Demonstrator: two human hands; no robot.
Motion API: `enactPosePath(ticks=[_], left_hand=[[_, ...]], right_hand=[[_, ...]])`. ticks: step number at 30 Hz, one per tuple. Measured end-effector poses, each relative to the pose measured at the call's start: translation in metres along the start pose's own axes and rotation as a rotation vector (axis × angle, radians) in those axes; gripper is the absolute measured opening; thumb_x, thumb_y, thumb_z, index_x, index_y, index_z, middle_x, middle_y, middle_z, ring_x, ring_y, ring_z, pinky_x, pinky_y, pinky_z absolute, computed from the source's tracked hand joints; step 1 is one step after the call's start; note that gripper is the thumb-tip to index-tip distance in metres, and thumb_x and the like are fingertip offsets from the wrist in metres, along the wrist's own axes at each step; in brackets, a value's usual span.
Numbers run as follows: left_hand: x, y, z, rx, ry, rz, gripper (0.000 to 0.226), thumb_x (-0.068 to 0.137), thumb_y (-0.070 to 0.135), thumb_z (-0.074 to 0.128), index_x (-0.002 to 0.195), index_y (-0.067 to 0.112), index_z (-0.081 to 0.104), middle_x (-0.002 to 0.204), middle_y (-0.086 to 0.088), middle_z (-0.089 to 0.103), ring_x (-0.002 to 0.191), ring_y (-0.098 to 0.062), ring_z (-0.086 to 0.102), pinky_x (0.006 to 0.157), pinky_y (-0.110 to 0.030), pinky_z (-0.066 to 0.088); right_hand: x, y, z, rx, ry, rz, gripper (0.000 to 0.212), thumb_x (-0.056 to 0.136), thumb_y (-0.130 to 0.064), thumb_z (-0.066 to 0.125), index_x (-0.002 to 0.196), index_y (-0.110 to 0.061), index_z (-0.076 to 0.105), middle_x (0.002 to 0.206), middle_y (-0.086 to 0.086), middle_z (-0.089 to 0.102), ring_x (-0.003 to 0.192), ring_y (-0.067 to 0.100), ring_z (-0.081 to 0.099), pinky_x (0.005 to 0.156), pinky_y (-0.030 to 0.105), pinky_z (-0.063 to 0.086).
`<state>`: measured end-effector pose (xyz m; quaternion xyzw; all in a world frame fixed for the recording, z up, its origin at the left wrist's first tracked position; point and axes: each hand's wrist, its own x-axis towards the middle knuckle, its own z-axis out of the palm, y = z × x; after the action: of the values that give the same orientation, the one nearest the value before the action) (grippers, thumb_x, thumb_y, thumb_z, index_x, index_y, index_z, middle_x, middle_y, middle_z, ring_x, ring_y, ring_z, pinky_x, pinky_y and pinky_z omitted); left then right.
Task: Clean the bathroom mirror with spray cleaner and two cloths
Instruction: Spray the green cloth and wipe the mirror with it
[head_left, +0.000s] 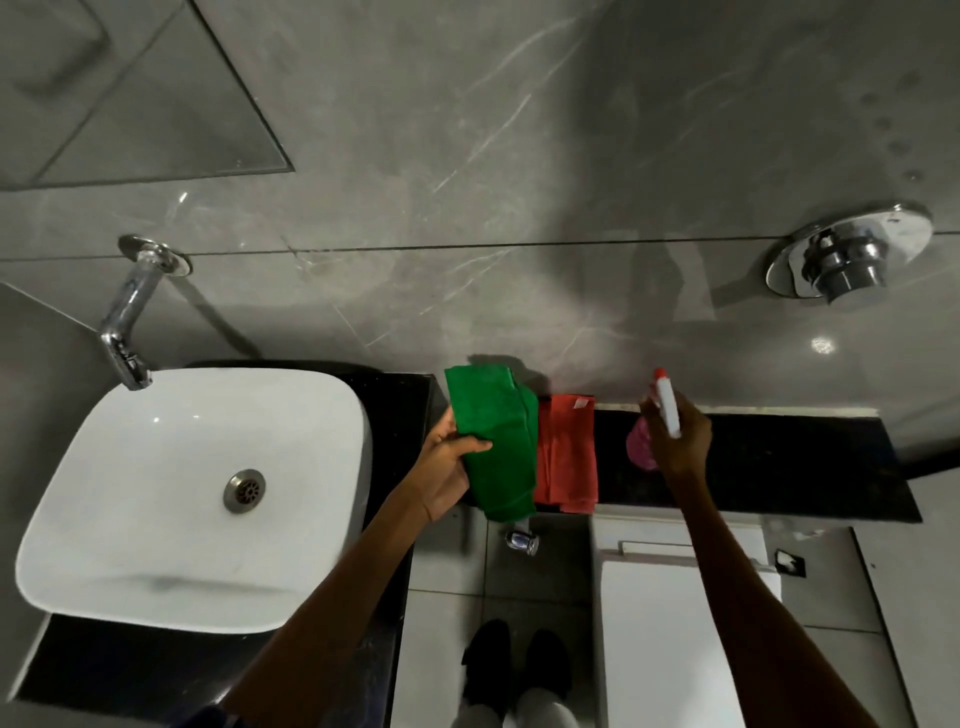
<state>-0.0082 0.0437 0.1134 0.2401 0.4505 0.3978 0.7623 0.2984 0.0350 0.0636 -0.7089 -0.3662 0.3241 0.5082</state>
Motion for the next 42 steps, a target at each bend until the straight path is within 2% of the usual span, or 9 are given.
enactPosePath(ticks=[7,11,14,16,20,24,29,33,42], left_hand=[[-0.015,-0.001,-0.004,0.017,0.035,-0.026,0.072,0.078,-0.022,0.056,0.140,0.016,0.059,0.124,-0.013,0.075,0.113,-0.029,0.073,0.085,-0.039,0.064],[-0.024,0.010,0.001,0.037,0.033,-0.021,0.071,0.078,-0.021,0.057,0.137,0.018,0.061,0.123,-0.012,0.076,0.111,-0.027,0.075,0.084,-0.038,0.064],[-0.038,0.024,0.001,0.018,0.023,-0.023,0.071,0.083,-0.026,0.049,0.139,0.016,0.060,0.122,-0.012,0.077,0.110,-0.028,0.076,0.085,-0.040,0.064],[-0.047,0.038,0.002,0.015,-0.009,-0.032,0.073,0.083,-0.025,0.050,0.143,0.015,0.058,0.125,-0.014,0.075,0.111,-0.029,0.075,0.088,-0.042,0.064],[-0.085,0.093,-0.002,0.073,-0.195,0.023,0.077,0.078,-0.019,0.059,0.148,0.013,0.053,0.145,-0.025,0.060,0.120,-0.035,0.068,0.106,-0.048,0.055],[-0.120,0.165,-0.011,0.125,-0.383,0.124,0.079,0.079,-0.021,0.060,0.150,0.014,0.052,0.148,-0.026,0.058,0.125,-0.035,0.067,0.105,-0.046,0.057],[-0.160,0.302,-0.025,0.206,-0.394,0.473,0.077,0.082,-0.008,0.074,0.150,0.018,0.051,0.150,-0.019,0.059,0.135,-0.035,0.061,0.114,-0.049,0.049],[-0.176,0.402,-0.062,0.557,0.082,0.992,0.066,0.091,0.017,0.073,0.152,0.025,0.047,0.150,-0.002,0.061,0.138,-0.019,0.059,0.112,-0.036,0.052],[-0.156,0.605,-0.197,1.271,0.826,1.674,0.074,0.106,0.050,0.026,0.166,0.017,-0.001,0.175,0.007,-0.012,0.164,-0.016,-0.004,0.133,-0.049,0.007]], right_hand=[[0.009,0.019,-0.007,-0.186,0.012,0.070,0.042,0.092,-0.018,0.078,0.127,0.002,0.070,0.088,0.012,0.070,0.086,0.031,0.070,0.074,0.031,0.048],[-0.003,0.011,-0.012,-0.246,0.024,0.214,0.071,0.091,-0.008,0.078,0.154,-0.002,0.045,0.137,0.028,0.064,0.130,0.045,0.060,0.107,0.054,0.050],[-0.053,-0.011,0.003,-0.226,0.256,0.129,0.037,0.093,-0.005,0.071,0.129,0.000,0.063,0.129,0.028,0.065,0.123,0.046,0.061,0.107,0.058,0.052],[-0.085,-0.037,0.024,-0.119,0.058,0.036,0.016,0.097,-0.010,0.069,0.112,-0.004,0.069,0.113,0.021,0.071,0.109,0.040,0.069,0.098,0.059,0.057],[-0.127,-0.131,0.074,0.326,-0.758,0.191,0.061,0.096,-0.039,0.065,0.146,-0.005,0.057,0.149,0.016,0.061,0.140,0.031,0.057,0.119,0.046,0.047],[-0.138,-0.230,0.122,0.598,-1.003,0.305,0.074,0.067,-0.048,0.094,0.126,-0.008,0.074,0.132,0.020,0.073,0.118,0.035,0.073,0.092,0.045,0.063],[-0.152,-0.384,0.198,0.679,-0.661,0.070,0.050,0.079,-0.036,0.078,0.118,-0.005,0.075,0.106,0.020,0.081,0.091,0.034,0.081,0.070,0.042,0.066],[-0.156,-0.504,0.244,0.639,-0.193,-0.362,0.017,0.102,-0.023,0.063,0.113,-0.013,0.071,0.102,0.008,0.079,0.078,0.007,0.078,0.068,0.027,0.065],[-0.125,-0.650,0.313,-0.051,0.533,-1.133,0.085,0.092,-0.009,0.060,0.164,-0.002,0.017,0.173,0.017,0.022,0.161,0.036,0.019,0.131,0.057,0.017]])
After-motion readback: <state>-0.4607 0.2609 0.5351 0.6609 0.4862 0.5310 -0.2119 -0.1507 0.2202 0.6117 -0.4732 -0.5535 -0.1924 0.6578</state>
